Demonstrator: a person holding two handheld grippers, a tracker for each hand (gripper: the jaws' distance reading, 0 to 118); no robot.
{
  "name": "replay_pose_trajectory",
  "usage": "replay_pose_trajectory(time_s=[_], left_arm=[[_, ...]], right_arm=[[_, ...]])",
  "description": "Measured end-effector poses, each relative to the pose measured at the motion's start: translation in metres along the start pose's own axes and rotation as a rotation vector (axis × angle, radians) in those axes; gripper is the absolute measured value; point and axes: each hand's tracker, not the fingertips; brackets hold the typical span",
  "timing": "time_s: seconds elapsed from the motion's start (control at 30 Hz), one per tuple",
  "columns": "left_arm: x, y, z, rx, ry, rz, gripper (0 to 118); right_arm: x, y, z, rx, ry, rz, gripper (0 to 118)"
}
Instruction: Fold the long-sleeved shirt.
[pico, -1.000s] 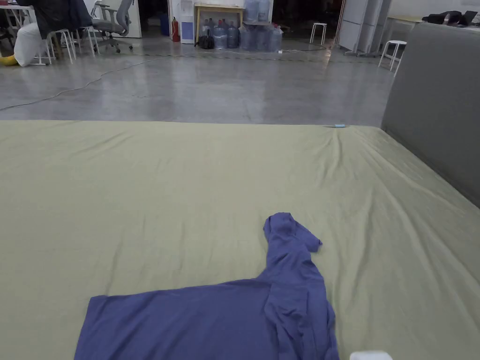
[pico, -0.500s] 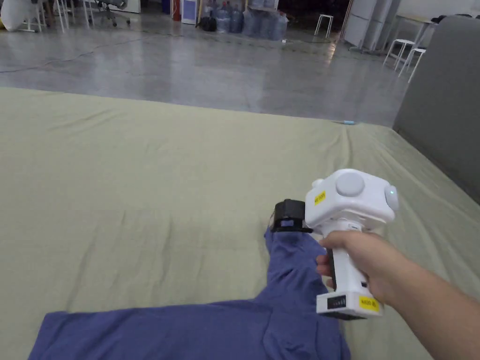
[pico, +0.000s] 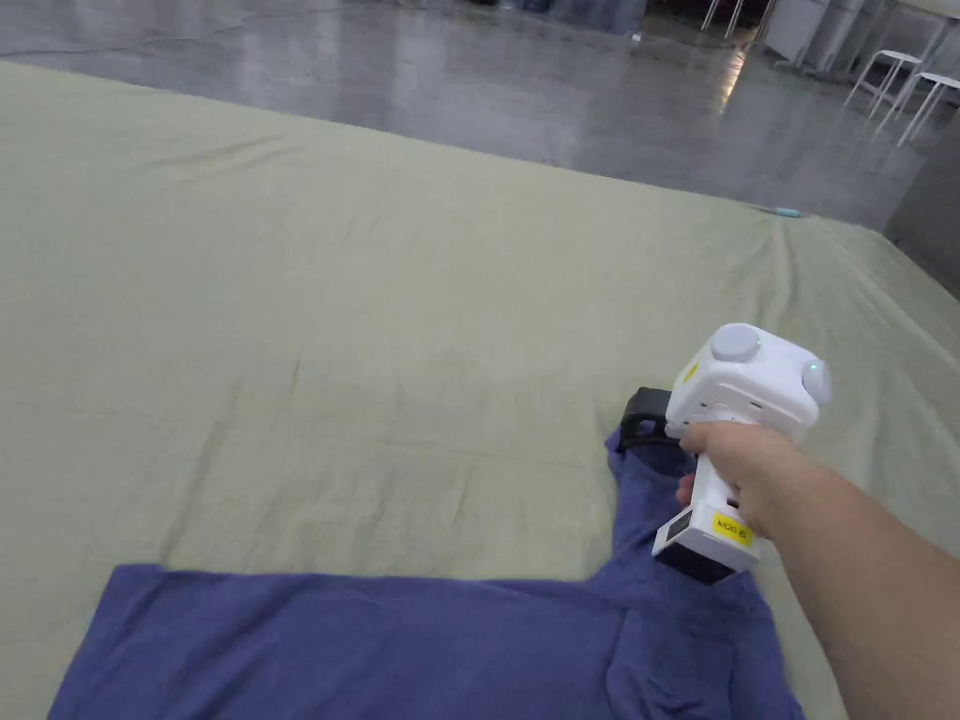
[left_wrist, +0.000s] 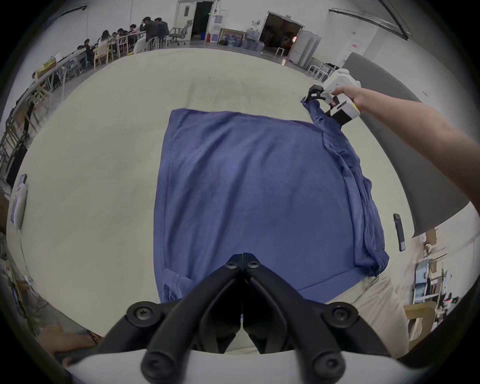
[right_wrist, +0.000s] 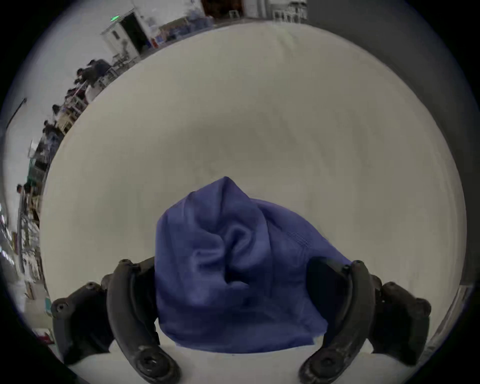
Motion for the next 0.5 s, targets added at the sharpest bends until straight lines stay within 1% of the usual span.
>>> replay_pose_trajectory(time_s=[0.03, 0.07, 0.1, 0.13, 0.17, 0.2, 0.23, 0.27, 0.33, 0.43, 0.5], left_arm=[[-0.001, -0.001, 0.001, 0.001, -0.007, 0.006, 0], [-0.001, -0.001, 0.001, 0.002, -0.009, 0.007, 0], [-0.001, 0.000, 0.002, 0.004, -0.008, 0.005, 0], [0.000, 0.000, 0.003, 0.009, -0.002, -0.002, 0], [0.001, 0.000, 0.005, 0.014, 0.003, -0.005, 0], [0.001, 0.001, 0.007, 0.021, 0.005, -0.003, 0], [0.002, 0.002, 0.009, 0.032, 0.003, 0.002, 0], [0.003, 0.003, 0.012, 0.038, 0.000, 0.007, 0], [0.007, 0.004, 0.018, 0.052, 0.003, 0.009, 0], [0.011, 0.004, 0.029, 0.076, 0.013, -0.004, 0], [0.014, 0.003, 0.036, 0.092, 0.012, -0.006, 0]], right_arm=[[-0.003, 0.002, 0.004, -0.020, -0.019, 0.022, 21], [-0.006, 0.003, 0.009, -0.032, -0.028, 0.046, 4], [-0.005, 0.010, 0.017, -0.034, -0.034, 0.082, 4], [-0.008, 0.011, 0.028, -0.005, -0.072, 0.139, 4], [-0.010, 0.013, 0.036, 0.018, -0.035, 0.149, 4], [-0.008, 0.012, 0.048, 0.026, 0.011, 0.129, 4], [-0.007, 0.012, 0.055, 0.004, 0.048, 0.141, 4], [-0.008, 0.010, 0.065, 0.006, 0.045, 0.152, 4], [-0.007, 0.002, 0.093, 0.069, 0.047, 0.189, 4], [0.002, -0.017, 0.142, 0.118, 0.164, 0.198, 4], [0.009, -0.047, 0.173, 0.168, 0.167, 0.237, 4]])
